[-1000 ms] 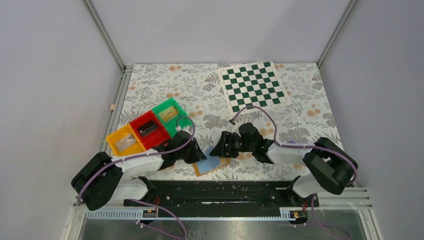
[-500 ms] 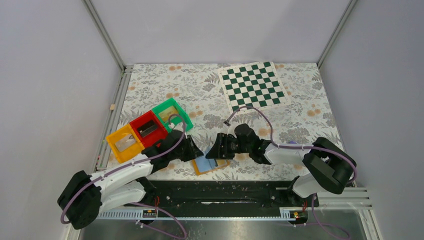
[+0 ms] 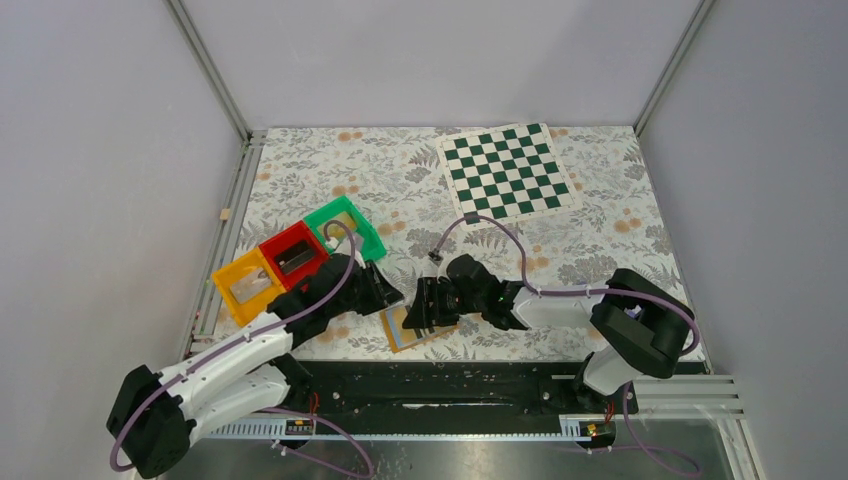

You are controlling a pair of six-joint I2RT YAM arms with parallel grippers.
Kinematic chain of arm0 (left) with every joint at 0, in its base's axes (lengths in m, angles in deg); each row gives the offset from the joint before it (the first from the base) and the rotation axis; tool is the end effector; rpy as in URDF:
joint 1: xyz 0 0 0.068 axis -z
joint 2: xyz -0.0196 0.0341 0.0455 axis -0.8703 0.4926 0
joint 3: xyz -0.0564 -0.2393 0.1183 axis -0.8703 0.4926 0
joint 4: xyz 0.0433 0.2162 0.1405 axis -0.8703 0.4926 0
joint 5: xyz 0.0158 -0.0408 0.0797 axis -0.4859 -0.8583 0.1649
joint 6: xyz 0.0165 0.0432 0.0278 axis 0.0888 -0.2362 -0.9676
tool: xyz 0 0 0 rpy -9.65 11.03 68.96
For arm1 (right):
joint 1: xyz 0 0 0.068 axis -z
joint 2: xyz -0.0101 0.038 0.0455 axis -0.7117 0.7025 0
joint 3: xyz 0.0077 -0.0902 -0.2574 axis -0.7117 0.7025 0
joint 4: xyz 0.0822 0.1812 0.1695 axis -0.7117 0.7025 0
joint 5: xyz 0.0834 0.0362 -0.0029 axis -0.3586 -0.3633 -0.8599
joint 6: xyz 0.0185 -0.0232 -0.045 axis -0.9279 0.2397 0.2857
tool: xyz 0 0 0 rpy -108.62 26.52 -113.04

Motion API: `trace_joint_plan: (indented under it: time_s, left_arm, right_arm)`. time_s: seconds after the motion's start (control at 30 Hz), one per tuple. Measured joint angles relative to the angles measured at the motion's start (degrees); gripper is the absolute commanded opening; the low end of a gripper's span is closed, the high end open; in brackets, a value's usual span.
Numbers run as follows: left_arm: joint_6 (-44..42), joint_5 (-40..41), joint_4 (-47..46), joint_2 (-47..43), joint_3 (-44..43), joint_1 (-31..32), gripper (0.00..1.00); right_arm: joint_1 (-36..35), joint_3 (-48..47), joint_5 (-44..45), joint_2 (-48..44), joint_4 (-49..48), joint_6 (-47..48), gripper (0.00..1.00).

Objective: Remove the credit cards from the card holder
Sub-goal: Remove the credit card from the card holder.

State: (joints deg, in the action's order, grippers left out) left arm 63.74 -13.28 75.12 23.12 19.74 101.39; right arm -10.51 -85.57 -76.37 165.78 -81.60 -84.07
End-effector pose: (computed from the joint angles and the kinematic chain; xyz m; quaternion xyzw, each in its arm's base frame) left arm 0.1394 -0.1224 0.2088 -0.1040 0.8906 -0.3403 0.2832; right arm 0.1615 0.2604 0.1698 -0.1474 0.8412 0.4858 0.1860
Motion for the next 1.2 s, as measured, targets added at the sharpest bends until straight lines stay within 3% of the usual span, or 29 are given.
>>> trace_joint_plan:
  time_s: [0.27,0.53,0.7,1.2]
  left_arm:
    - [0.28,-4.66,-5.46,7.82,0.5,-0.02,0.21]
    - [2.01,-6.1,-9.99,11.32,5.31,-0.02,0.2]
    - [2.69,-6.03,-10.64,11.56,6.8,0.0,0.18]
    - [3.52,-3.69,-8.22,7.78,10.14,0.0,0.16]
  right_arm:
    - [-0.52,0.04,6.58,0.17,4.87,3.41,0.61]
    - [-0.72,-0.26,12.13,-5.77,11.32,7.74,0.57]
    - [-0.74,-0.52,10.78,-4.92,11.15,8.24,0.52]
    - [-0.81,-3.76,5.97,3.74,6.86,6.93,0.52]
